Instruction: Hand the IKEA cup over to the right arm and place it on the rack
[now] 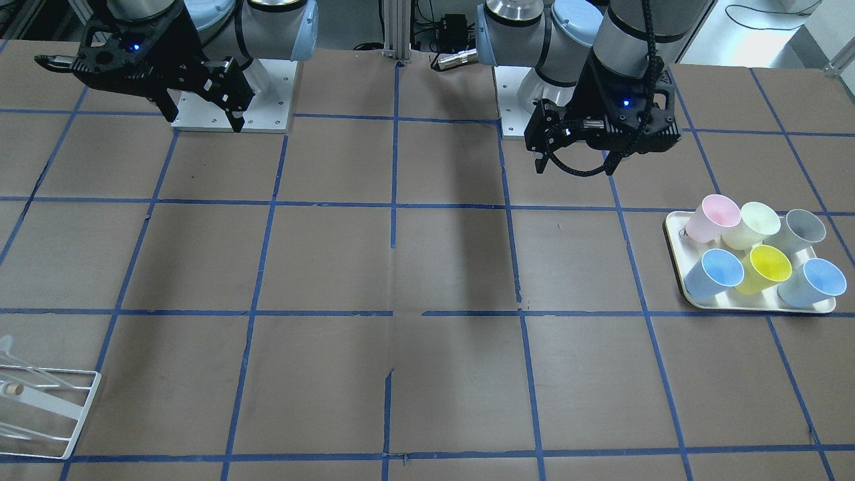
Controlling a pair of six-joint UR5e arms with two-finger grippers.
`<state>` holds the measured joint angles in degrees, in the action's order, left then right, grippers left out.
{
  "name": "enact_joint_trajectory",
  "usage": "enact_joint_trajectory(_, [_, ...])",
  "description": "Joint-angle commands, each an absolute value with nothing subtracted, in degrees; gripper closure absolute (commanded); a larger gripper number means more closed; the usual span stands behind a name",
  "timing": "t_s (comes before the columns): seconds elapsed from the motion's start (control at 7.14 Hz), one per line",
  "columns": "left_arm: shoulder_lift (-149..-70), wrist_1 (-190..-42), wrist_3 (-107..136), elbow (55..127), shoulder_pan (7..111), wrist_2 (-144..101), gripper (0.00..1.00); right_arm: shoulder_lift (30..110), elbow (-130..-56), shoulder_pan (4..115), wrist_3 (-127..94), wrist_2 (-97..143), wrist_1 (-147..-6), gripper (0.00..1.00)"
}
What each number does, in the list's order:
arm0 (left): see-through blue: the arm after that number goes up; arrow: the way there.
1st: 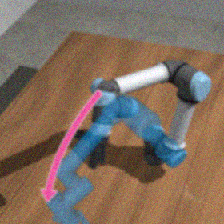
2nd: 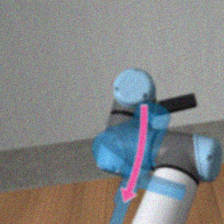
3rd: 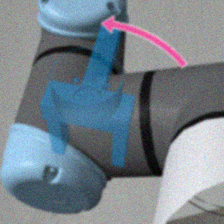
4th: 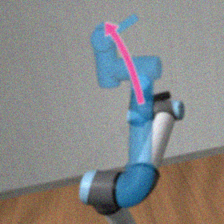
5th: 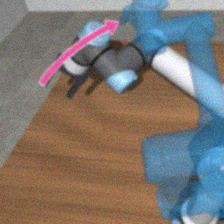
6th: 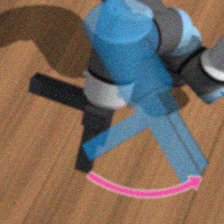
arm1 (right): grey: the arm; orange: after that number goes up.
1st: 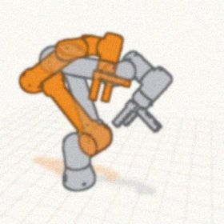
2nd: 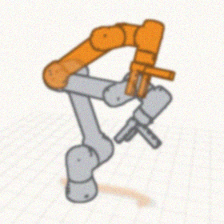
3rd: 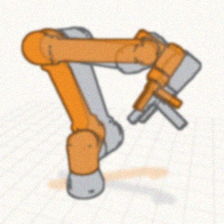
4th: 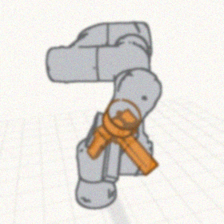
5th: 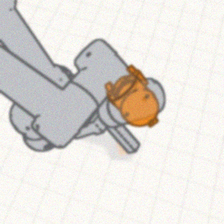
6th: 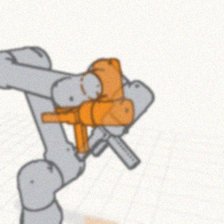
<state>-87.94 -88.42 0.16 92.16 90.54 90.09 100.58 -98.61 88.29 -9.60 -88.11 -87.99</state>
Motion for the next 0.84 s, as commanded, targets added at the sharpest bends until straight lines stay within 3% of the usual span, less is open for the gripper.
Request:
enact_joint_trajectory(0.0, [-87.98,-88.42,-0.09,92.2,90.27,90.09,0.0,100.63,-98.7,88.07,-9.67,-88.59,-87.45,0.0])
enact_joint_trajectory(0.42, [-87.98,-89.03,-17.85,93.42,79.41,90.7,0.0,100.55,-98.79,88.15,-9.85,-87.89,-87.54,0.0])
enact_joint_trajectory(0.7, [-89.2,-88.33,-40.05,95.61,63.81,90.18,0.0,99.93,-99.32,87.98,-10.54,-84.15,-88.5,0.0])
